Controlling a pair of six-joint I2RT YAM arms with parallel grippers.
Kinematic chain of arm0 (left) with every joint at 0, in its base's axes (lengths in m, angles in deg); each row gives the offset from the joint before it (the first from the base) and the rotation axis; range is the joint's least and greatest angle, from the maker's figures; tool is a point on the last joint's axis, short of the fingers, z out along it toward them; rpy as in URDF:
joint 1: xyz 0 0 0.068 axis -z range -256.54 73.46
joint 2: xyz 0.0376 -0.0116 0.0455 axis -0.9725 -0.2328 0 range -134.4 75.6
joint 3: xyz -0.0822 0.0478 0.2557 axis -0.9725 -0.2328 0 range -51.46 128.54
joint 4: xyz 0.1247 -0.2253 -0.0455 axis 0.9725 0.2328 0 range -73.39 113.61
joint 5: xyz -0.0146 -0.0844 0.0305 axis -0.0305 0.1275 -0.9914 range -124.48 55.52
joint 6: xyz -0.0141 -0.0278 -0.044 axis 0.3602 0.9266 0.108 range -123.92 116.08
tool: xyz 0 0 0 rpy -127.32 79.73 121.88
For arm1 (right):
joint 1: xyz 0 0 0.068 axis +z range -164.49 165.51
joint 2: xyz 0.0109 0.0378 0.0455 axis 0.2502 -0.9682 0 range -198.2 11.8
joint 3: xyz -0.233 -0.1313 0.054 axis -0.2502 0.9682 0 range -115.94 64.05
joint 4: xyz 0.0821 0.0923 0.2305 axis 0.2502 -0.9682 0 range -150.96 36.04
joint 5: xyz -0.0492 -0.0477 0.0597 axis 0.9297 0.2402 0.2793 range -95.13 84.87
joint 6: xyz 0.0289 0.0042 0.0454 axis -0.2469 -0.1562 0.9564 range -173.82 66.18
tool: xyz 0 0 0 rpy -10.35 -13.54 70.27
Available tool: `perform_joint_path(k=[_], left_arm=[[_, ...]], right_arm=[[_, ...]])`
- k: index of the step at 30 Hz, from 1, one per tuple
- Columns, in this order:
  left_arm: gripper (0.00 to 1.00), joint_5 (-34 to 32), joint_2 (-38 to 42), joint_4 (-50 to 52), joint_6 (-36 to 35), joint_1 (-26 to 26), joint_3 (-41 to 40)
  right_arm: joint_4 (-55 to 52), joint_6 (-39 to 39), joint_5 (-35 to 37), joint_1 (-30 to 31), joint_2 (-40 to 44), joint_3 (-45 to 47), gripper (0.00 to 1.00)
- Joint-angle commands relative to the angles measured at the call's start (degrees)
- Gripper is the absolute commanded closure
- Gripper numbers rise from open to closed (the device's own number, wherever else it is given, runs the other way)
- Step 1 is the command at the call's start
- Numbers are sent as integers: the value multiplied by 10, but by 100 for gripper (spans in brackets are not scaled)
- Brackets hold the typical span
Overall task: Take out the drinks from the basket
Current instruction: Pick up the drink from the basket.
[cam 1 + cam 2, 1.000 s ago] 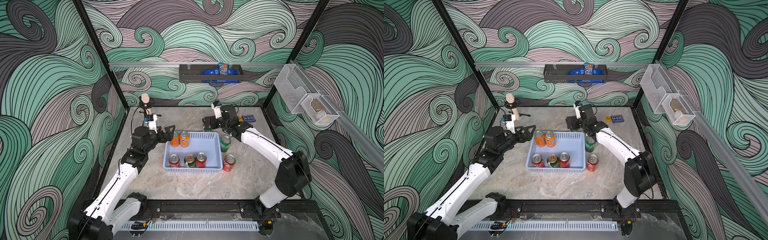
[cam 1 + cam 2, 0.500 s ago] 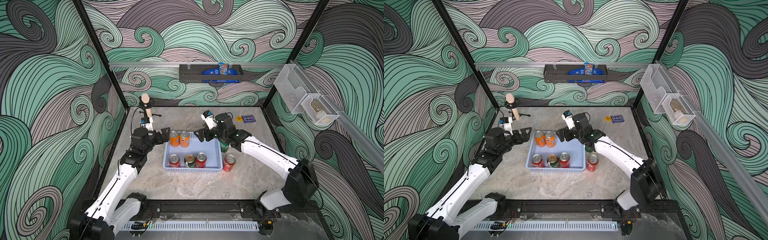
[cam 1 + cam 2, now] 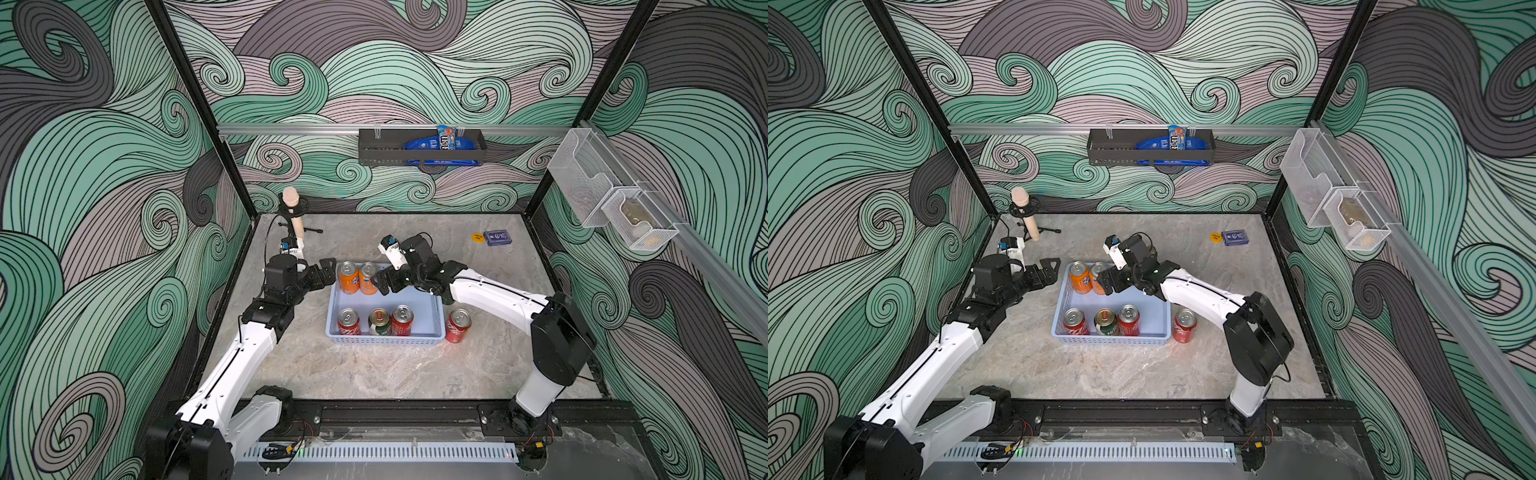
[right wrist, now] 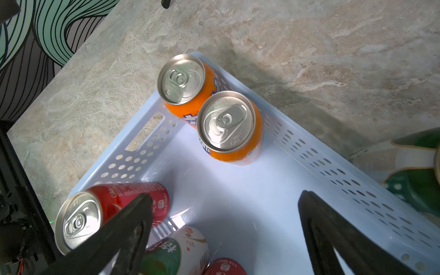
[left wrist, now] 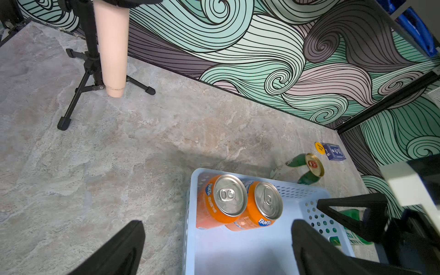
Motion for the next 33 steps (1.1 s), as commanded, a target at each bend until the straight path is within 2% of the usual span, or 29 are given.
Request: perform_joint_path(k=[1, 33], left_arm=[[1, -1, 1, 3, 5, -6, 23], [1, 29, 0, -2, 1, -9, 23]], right_arm=[[8, 10, 27, 1, -19, -28, 5], [8, 17, 64, 33, -155, -120, 5]])
